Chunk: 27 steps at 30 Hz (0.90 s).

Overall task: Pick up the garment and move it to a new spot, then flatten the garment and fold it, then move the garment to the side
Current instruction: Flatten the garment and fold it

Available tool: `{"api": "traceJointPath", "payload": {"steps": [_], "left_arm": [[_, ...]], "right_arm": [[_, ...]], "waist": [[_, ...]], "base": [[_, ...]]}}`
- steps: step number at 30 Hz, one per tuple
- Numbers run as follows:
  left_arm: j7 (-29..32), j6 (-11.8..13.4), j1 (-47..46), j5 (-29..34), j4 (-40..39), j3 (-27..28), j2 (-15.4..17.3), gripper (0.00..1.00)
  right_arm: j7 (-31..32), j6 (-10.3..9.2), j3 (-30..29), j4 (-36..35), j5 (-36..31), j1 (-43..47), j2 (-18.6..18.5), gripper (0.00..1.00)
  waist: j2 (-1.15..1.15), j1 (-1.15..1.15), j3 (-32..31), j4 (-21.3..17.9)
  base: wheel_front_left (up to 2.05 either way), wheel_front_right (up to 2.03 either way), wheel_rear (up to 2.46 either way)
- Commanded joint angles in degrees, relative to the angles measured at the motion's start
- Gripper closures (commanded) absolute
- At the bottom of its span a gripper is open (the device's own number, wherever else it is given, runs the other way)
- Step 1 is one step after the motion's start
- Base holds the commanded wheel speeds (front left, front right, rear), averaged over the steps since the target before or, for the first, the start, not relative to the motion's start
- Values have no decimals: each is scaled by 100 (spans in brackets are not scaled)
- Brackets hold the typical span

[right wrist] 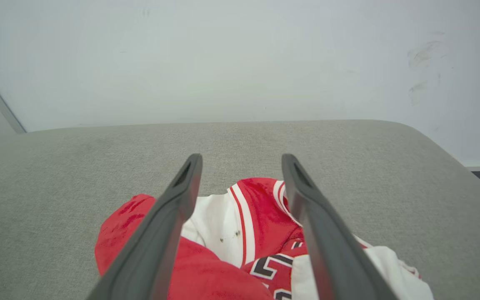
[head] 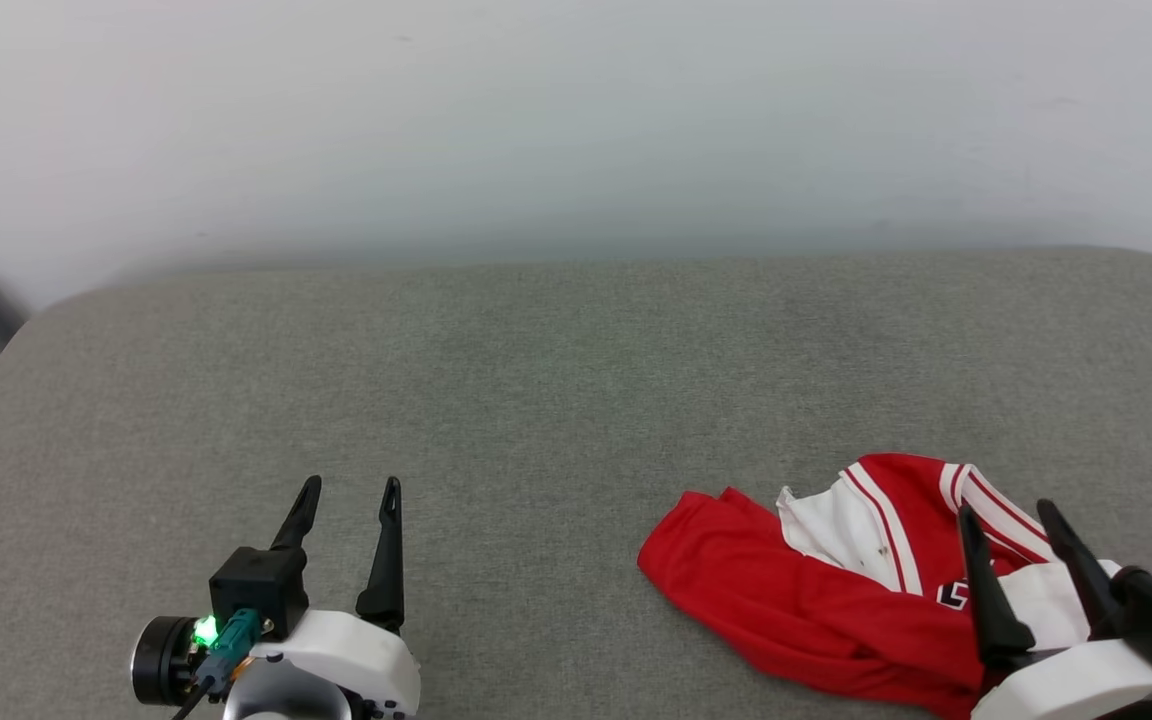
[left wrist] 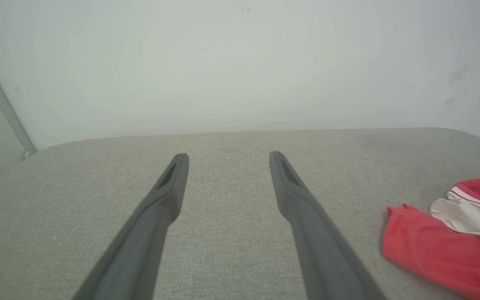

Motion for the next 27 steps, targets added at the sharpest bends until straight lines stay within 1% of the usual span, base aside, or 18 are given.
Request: {"api": "traceJointPath", "payload": {"steps": [1,6,10,13,17,22,24,27], "left_arm": [[19,33,72,-13,-12,10,21,0],[88,-25,26,-35,31,-60,33,0],[241,-246,-280,-62,157,-294,-78,0],[444,-501,-624,-107,347,-505,-181,0],[877,-871,-1220,-150,672,-820,-338,0],[1667,-1338,-1935,-206,1210,-1187,-418,0],[2036,-1496,-2178,-236,1428,-1359,-443,0],[2571,-1650,-2468,-271,1717,-1621,-441,0]], "right_arm": [[-1,-2,60,-99,-54,125,30,0],[112,-2,222,-346,-98,295,58,0],[226,-2,318,-484,-139,247,66,0],[287,-2,404,-572,-154,148,69,0],[313,-2,494,-669,-165,16,71,0],[274,-2,642,-745,-196,-172,72,0],[250,-2,688,-758,-205,-230,72,0],[195,-2,764,-780,-180,-319,72,0]], "waist": [[0,0,-30,-48],[0,0,-56,-226],[0,0,-4,-364],[0,0,69,-487],[0,0,310,-656],[0,0,641,-881],[0,0,768,-955],[0,0,950,-1063]], "base": [[0,0,0],[0,0,0],[0,0,0],[0,0,0],[0,0,0],[0,0,0],[0,0,0],[0,0,0]]}}
